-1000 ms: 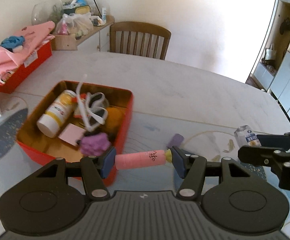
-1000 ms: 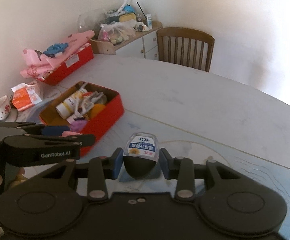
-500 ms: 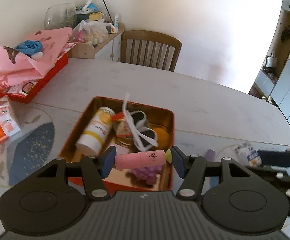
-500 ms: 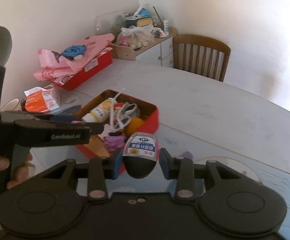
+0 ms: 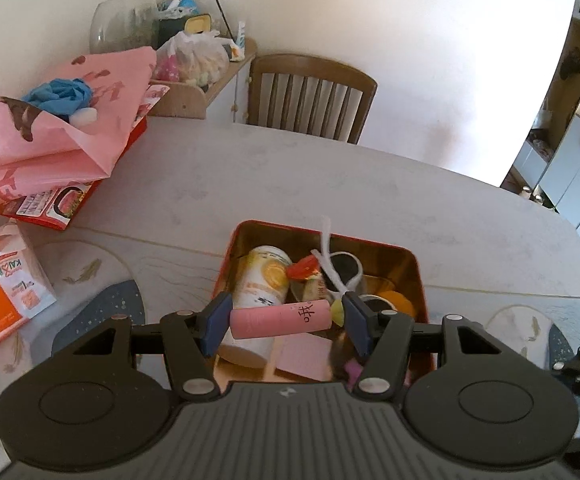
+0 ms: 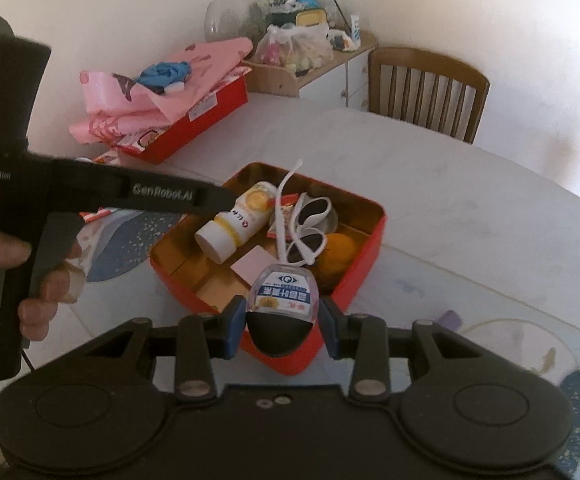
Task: Organize rigid objects
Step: 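Open the left gripper to drop the marker in the box while the right gripper releases the bottle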
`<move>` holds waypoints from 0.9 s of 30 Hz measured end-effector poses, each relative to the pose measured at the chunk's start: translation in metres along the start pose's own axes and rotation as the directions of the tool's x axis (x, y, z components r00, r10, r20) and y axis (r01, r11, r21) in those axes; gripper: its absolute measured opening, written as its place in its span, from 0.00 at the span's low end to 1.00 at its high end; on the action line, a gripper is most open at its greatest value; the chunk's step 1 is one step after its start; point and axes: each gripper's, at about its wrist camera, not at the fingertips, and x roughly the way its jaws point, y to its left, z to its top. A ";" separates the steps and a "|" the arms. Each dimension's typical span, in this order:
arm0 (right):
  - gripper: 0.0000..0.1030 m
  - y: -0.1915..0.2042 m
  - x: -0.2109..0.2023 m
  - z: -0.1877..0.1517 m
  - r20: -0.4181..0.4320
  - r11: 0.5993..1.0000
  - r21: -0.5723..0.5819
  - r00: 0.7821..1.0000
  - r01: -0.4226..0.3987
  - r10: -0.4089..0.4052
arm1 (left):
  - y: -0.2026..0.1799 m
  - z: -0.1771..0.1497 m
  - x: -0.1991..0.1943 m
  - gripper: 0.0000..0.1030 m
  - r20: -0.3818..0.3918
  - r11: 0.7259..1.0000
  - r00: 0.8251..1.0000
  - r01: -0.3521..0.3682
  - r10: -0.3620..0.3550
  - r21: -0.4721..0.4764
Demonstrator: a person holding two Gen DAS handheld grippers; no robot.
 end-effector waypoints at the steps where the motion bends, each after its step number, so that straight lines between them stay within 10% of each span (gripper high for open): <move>1: 0.37 0.002 0.005 0.002 -0.006 1.000 0.004 1.000 -0.003 0.003 | 0.002 0.001 0.003 0.58 -0.006 1.000 1.000 0.007 -0.007 0.005; 27: 0.36 0.036 0.099 0.021 -0.114 0.999 -0.027 0.993 -0.018 0.015 | -0.010 0.000 0.070 0.58 -0.078 0.974 0.993 0.107 -0.093 0.200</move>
